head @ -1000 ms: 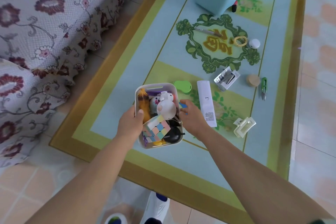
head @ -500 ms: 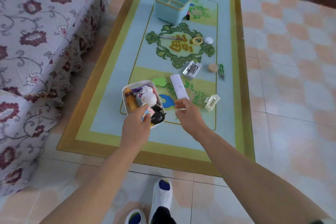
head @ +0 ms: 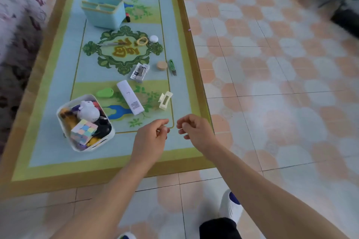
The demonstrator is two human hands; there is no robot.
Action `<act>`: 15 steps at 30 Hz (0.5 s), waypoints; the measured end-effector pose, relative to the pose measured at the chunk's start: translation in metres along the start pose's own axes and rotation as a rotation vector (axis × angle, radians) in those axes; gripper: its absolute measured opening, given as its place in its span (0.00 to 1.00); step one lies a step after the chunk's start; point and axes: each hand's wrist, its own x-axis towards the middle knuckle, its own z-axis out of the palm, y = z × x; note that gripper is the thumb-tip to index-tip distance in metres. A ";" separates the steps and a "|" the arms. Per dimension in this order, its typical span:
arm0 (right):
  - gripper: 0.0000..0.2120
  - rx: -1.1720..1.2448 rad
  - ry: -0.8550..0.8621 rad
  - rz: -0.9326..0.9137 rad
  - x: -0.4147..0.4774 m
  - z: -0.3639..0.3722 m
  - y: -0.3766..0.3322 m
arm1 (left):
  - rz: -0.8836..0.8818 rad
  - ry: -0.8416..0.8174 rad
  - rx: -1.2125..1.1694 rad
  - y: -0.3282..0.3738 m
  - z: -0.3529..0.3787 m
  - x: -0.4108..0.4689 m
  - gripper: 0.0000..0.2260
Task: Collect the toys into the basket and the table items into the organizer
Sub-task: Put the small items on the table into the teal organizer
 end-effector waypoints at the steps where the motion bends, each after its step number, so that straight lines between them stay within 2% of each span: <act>1: 0.11 0.017 -0.006 0.006 0.006 -0.017 0.011 | -0.010 -0.014 0.001 0.004 0.021 0.005 0.13; 7: 0.12 0.095 -0.037 0.050 0.051 -0.123 0.070 | -0.113 -0.054 0.034 0.040 0.141 0.034 0.11; 15: 0.11 -0.047 -0.069 0.030 0.118 -0.270 0.094 | -0.110 -0.021 -0.061 0.126 0.285 0.103 0.09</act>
